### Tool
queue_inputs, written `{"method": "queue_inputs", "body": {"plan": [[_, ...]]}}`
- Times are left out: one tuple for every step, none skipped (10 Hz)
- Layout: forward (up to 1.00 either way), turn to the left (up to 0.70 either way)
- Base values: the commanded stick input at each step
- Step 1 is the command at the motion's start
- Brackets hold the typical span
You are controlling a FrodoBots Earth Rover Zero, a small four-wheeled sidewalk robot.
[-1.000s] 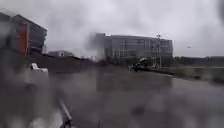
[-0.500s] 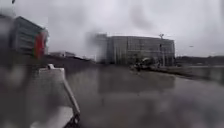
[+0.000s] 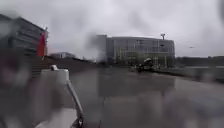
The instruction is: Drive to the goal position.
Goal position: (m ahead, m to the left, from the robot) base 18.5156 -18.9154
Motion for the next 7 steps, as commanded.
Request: {"method": "queue_inputs", "body": {"plan": [[1.0, 0.0], [1.0, 0.0], [1.0, -0.09], [1.0, -0.25], [1.0, -0.27], [1.0, -0.27], [1.0, -0.27]]}}
